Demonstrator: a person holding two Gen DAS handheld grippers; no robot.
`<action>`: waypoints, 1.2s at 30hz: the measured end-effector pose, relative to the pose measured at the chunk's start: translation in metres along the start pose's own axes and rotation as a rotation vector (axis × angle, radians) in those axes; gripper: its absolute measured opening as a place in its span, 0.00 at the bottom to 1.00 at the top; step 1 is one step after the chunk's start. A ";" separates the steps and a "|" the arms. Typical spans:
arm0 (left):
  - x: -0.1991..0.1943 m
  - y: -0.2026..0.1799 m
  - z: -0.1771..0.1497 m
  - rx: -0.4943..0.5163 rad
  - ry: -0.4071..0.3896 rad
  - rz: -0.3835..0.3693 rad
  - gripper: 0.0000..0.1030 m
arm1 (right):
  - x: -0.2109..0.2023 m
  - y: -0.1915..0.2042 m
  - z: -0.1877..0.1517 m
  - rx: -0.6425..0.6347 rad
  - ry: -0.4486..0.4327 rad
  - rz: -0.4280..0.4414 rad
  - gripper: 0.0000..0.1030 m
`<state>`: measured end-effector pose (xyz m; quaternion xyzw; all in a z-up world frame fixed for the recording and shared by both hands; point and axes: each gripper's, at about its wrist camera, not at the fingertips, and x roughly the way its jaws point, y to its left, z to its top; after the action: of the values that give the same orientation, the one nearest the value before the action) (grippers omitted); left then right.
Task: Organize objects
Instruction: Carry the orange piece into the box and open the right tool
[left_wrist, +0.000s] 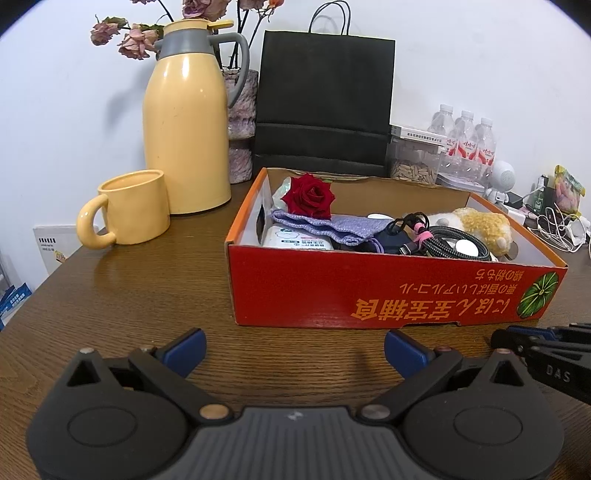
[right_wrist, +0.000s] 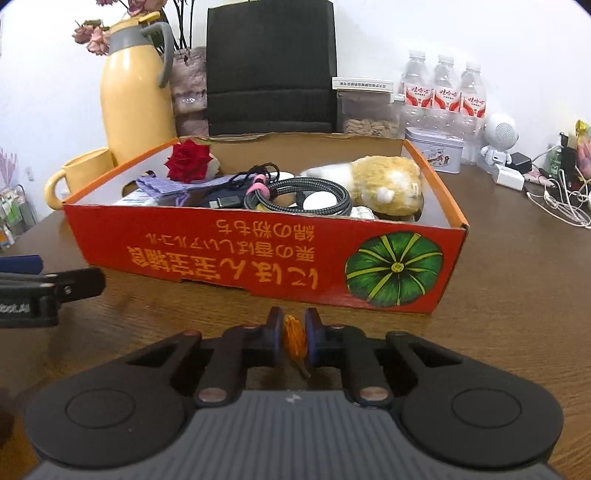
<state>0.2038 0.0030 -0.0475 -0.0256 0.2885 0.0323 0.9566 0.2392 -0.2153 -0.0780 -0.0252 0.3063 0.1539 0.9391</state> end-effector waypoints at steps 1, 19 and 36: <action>0.000 0.000 0.000 -0.001 -0.002 -0.001 1.00 | -0.003 0.000 -0.001 0.000 -0.008 0.003 0.13; -0.023 -0.012 0.049 -0.002 -0.113 -0.033 1.00 | -0.039 0.002 0.051 0.011 -0.225 0.074 0.13; 0.031 -0.023 0.103 -0.060 -0.133 0.040 1.00 | 0.008 -0.002 0.098 0.007 -0.256 0.055 0.13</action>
<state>0.2883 -0.0120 0.0218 -0.0463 0.2238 0.0617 0.9716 0.3019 -0.2011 -0.0031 0.0064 0.1850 0.1805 0.9660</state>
